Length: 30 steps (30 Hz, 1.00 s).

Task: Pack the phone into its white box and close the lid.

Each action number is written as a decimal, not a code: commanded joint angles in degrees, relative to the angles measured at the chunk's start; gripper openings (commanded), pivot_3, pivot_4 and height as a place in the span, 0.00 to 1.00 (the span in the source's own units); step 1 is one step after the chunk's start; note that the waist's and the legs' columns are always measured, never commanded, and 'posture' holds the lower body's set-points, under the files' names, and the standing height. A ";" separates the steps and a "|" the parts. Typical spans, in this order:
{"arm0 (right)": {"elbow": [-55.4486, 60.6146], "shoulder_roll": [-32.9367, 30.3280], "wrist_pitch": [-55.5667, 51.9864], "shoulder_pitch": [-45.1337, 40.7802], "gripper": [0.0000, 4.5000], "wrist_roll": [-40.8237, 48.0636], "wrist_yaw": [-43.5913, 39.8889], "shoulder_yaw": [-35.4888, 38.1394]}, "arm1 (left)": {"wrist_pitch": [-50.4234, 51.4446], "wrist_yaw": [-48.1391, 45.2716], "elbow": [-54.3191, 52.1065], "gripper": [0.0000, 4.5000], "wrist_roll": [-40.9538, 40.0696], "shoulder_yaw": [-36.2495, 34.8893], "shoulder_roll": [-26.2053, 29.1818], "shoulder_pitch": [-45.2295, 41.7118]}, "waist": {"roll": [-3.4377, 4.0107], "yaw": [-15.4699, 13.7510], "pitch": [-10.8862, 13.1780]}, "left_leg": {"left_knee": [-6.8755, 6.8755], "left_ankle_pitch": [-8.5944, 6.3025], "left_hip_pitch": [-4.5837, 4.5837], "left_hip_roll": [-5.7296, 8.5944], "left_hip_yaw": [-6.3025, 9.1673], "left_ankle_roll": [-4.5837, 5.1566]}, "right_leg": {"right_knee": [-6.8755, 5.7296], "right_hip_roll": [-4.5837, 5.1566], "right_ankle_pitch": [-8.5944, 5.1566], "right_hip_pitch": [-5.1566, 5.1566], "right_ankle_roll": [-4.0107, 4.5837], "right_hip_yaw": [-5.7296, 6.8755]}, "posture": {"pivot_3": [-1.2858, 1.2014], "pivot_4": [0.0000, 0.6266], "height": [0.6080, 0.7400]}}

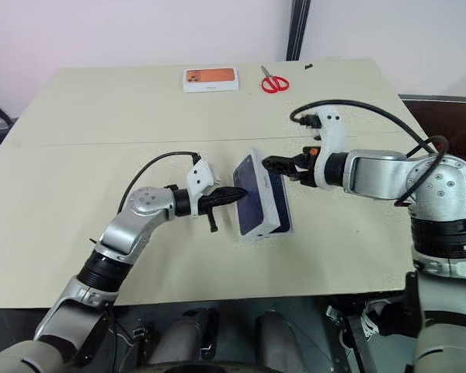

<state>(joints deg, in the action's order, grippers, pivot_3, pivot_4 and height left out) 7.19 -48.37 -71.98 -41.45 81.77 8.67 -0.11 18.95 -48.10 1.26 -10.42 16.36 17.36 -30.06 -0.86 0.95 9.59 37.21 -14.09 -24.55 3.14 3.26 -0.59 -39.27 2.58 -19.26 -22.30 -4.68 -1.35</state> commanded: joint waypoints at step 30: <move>10.25 -8.48 38.64 11.26 0.01 -72.34 -53.18 -18.56 | 17.20 0.02 -9.07 0.01 0.50 3.00 7.38 0.43 | 0.00 -0.47 0.02 | 0.09 0.01 0.00 0.02 0.08 -0.03 | 0.02 0.05 0.00 0.00 0.00 0.02 | 0.52 0.24 1.00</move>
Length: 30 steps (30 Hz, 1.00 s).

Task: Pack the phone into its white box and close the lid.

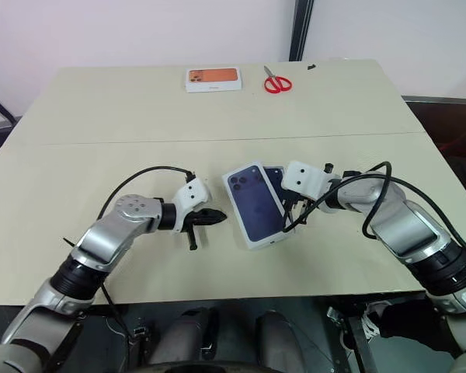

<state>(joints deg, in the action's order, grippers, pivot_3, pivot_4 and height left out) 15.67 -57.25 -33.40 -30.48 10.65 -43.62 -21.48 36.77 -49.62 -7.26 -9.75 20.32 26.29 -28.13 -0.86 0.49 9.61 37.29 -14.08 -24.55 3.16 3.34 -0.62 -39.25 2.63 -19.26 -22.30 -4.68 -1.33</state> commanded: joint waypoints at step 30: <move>0.60 6.91 -4.92 0.96 0.01 -7.94 -2.32 7.07 | -2.04 10.04 4.21 0.01 -0.32 -4.29 -12.85 -4.19 | 0.00 0.01 0.00 | 0.06 0.08 0.00 0.01 -0.01 -0.14 | -0.05 0.00 0.00 0.00 0.00 0.00 | 0.52 0.24 1.00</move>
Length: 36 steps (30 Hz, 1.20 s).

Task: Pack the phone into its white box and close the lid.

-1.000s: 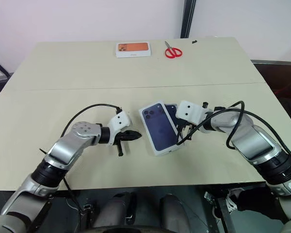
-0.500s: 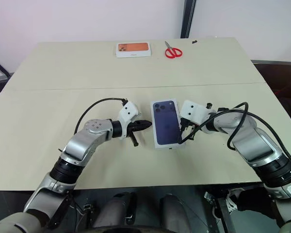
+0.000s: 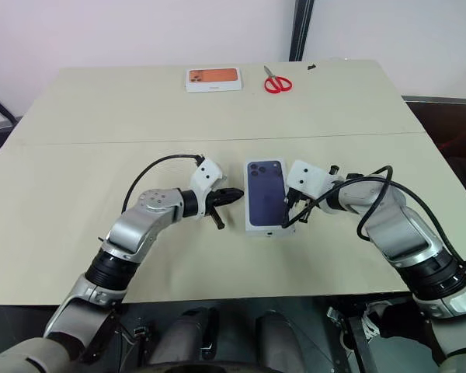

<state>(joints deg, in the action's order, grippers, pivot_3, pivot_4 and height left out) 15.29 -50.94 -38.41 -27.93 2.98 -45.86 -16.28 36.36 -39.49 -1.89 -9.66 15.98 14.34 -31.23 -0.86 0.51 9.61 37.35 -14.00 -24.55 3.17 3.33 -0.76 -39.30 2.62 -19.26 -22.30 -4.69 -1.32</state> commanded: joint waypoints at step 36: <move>10.45 -5.08 -4.01 7.66 0.01 14.65 -13.12 19.10 | -2.70 0.52 3.42 0.01 -3.38 -4.37 -3.01 -6.99 | -0.02 -0.81 -0.01 | 0.05 -0.06 0.04 0.01 0.01 0.11 | -0.01 0.00 0.00 0.10 0.00 0.03 | 0.52 0.24 1.00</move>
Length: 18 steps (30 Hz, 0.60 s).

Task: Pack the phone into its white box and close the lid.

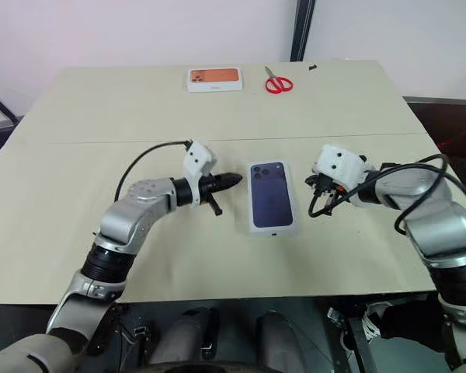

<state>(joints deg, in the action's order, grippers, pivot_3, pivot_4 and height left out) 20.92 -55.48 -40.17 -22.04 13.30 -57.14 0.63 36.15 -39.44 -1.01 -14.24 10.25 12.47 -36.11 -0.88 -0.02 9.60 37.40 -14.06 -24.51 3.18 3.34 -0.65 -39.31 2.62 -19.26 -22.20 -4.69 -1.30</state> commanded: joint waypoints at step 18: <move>7.47 -1.01 -2.31 13.43 0.01 0.16 6.05 -3.38 | -9.95 -1.86 19.93 0.01 10.42 9.87 -5.45 -7.14 | -0.10 -0.78 -0.08 | 0.09 -0.01 0.25 0.01 0.06 0.01 | 0.09 0.00 0.00 0.37 -0.01 0.05 | 0.52 0.24 1.00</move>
<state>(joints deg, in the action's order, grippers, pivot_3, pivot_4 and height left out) 29.52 -56.60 -42.74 -8.90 14.37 -52.25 -3.75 26.65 -41.46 19.03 -4.17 20.25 7.32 -43.66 -0.97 -0.80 9.52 37.50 -14.07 -24.19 3.19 3.41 -0.64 -39.19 2.62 -19.26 -21.74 -4.70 -1.25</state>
